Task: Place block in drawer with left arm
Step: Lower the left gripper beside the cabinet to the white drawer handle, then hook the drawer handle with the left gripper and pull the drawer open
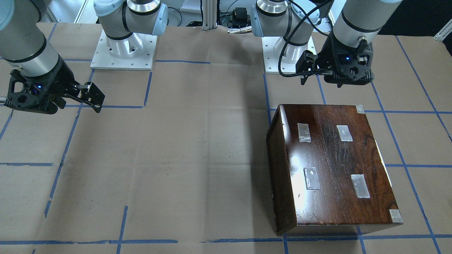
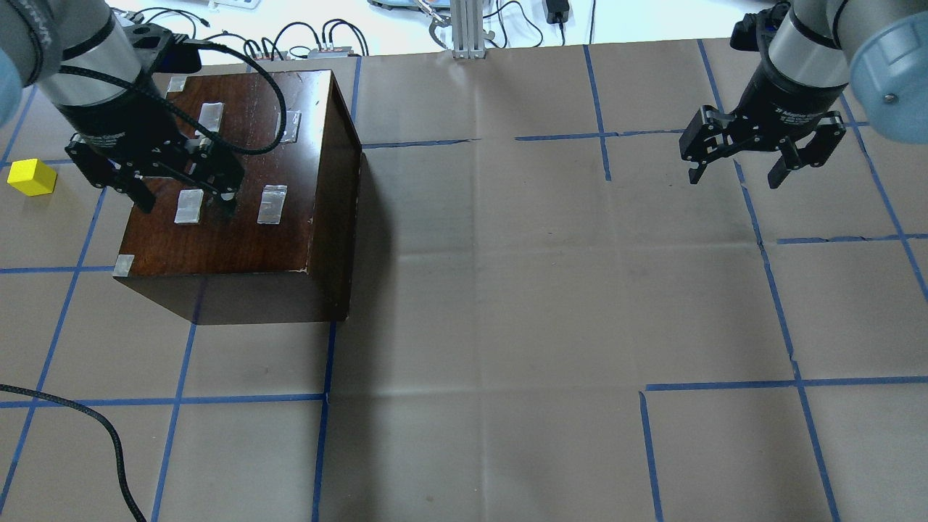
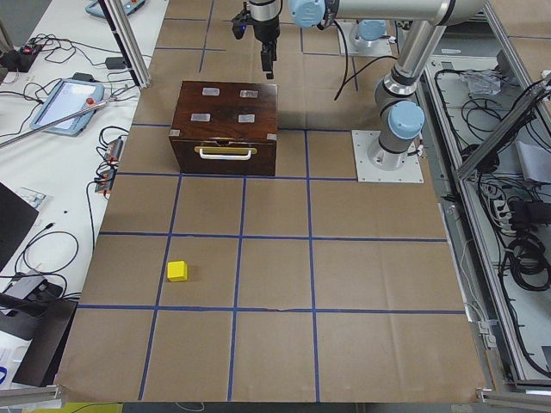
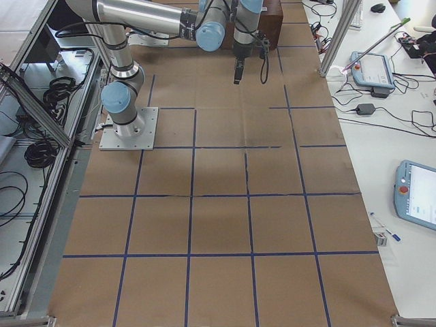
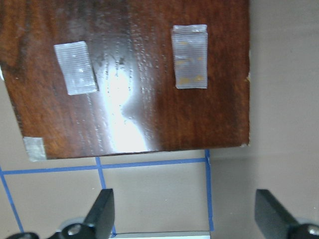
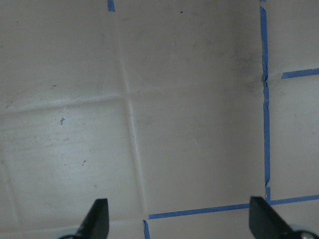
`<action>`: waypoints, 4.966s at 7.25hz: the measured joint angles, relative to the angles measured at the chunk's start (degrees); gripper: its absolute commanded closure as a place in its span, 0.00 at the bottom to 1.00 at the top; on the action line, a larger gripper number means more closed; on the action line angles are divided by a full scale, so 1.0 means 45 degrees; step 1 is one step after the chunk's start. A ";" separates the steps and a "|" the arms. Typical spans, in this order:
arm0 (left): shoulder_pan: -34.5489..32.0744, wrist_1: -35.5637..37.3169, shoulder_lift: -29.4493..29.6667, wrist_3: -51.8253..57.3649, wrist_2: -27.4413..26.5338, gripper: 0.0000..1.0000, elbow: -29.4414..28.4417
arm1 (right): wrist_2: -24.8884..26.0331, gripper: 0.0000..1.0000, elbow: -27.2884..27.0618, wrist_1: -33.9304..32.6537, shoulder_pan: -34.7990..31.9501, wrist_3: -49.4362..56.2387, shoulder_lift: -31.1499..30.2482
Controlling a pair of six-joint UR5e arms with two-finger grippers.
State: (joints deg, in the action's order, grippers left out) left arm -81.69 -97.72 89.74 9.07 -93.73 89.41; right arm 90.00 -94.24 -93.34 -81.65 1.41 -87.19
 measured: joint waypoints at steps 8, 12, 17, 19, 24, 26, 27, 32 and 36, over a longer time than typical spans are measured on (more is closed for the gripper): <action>0.5043 0.3270 0.3225 0.4360 0.0770 0.01 -0.0913 | 0.0000 0.00 -0.0011 0.0000 0.0000 0.0000 0.0000; 0.6290 0.3121 0.4350 0.5861 0.3313 0.01 -0.0818 | 0.0000 0.00 0.0001 0.0000 0.0000 0.0001 -0.0001; 0.6337 0.3251 0.4962 0.6123 0.4855 0.01 -0.0434 | 0.0000 0.00 -0.0010 -0.0001 0.0000 0.0000 0.0000; 0.6334 0.3304 0.5203 0.6111 0.4898 0.01 -0.0544 | -0.0008 0.00 0.0002 0.0000 0.0000 0.0000 0.0000; 0.6153 0.3989 0.5375 0.6101 0.5653 0.01 -0.0435 | 0.0000 0.00 0.0005 0.0000 0.0000 0.0000 -0.0001; 0.6143 0.4027 0.5414 0.6154 0.5756 0.02 -0.0376 | 0.0000 0.00 -0.0001 -0.0001 0.0000 0.0000 -0.0001; 0.6143 0.4035 0.5480 0.6188 0.5740 0.02 -0.0367 | 0.0000 0.00 -0.0004 0.0000 0.0000 0.0000 0.0000; 0.6160 0.4040 0.5561 0.6246 0.4518 0.02 -0.0479 | 0.0000 0.00 -0.0011 0.0000 0.0000 0.0000 0.0000; 0.6213 0.4428 0.5519 0.6245 0.3109 0.02 -0.0654 | 0.0000 0.00 -0.0011 0.0000 0.0000 0.0000 0.0000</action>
State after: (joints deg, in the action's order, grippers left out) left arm -53.73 -77.79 114.58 37.18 -79.74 86.46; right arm 90.00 -94.29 -93.34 -81.65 1.41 -87.19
